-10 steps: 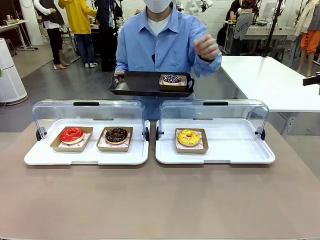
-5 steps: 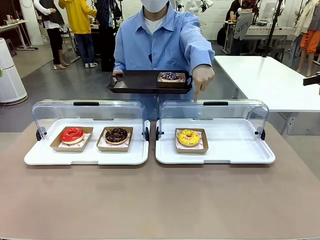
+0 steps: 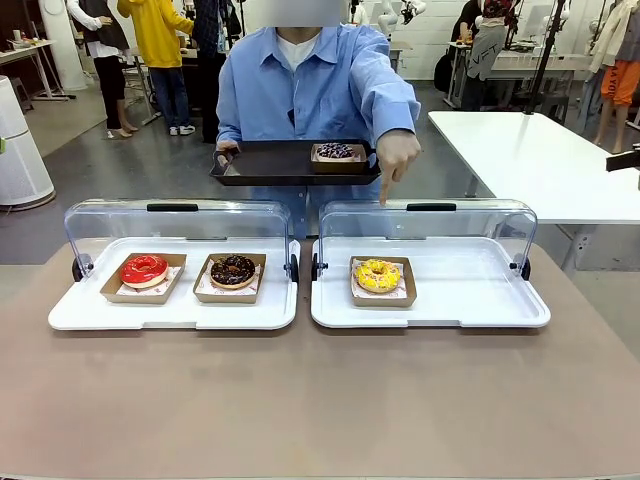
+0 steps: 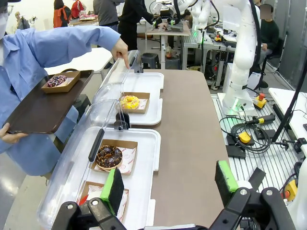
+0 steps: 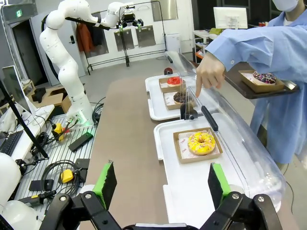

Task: Provide the desired donut to the person.
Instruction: Pick up and lift the Paper togo box containing the Donut pointed at by the person.

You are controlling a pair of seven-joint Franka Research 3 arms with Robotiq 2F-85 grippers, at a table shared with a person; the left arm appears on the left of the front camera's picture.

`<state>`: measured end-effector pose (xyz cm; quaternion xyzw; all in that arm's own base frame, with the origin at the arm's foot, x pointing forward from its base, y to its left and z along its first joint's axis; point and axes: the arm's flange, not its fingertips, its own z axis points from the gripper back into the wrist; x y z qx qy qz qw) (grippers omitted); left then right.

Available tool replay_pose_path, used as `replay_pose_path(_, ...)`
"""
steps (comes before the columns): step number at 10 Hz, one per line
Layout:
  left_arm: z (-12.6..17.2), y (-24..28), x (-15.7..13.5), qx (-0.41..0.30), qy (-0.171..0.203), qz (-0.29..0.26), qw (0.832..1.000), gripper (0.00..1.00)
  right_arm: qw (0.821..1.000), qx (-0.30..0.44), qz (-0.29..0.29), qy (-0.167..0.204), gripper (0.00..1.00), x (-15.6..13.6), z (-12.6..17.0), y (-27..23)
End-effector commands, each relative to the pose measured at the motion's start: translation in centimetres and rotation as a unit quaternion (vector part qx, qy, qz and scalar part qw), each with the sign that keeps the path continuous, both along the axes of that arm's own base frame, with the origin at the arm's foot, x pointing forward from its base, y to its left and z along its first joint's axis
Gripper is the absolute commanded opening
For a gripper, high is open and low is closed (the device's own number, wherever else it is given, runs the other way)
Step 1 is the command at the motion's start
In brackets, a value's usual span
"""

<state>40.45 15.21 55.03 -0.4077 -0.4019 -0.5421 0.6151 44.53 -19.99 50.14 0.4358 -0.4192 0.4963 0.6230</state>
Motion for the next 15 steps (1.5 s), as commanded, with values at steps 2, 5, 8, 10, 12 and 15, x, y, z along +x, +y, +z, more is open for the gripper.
replay_pose_path(2, 0.2, 0.0, -0.2, -0.002, -0.002, -0.001, 1.0, 1.0, 1.0, 0.001, 0.006, -0.004, 1.0, 0.2, 0.1, -0.2)
replay_pose_path(5, 0.2, 0.0, -0.2, -0.002, -0.002, -0.001, 1.0, 1.0, 0.993, -0.095, 0.069, -0.033, 1.0, -2.2, 2.9, 3.0)
replay_pose_path(8, 0.2, 0.0, -0.2, -0.002, -0.002, -0.001, 1.0, 1.0, 0.969, -0.2, 0.109, -0.091, 1.0, -3.8, 8.1, 10.9)
replay_pose_path(10, 0.2, 0.0, -0.2, -0.002, -0.002, -0.001, 1.0, 1.0, 0.947, -0.262, 0.144, -0.114, 1.0, -4.9, 9.0, 17.7)
replay_pose_path(12, 0.2, 0.0, -0.2, -0.002, -0.002, -0.001, 1.0, 1.0, 0.916, -0.343, 0.159, -0.133, 1.0, -6.3, 8.9, 23.8)
replay_pose_path(15, 0.2, 0.0, -0.2, -0.002, -0.002, -0.001, 1.0, 1.0, 0.877, -0.45, 0.136, -0.103, 1.0, -6.2, 6.5, 31.4)
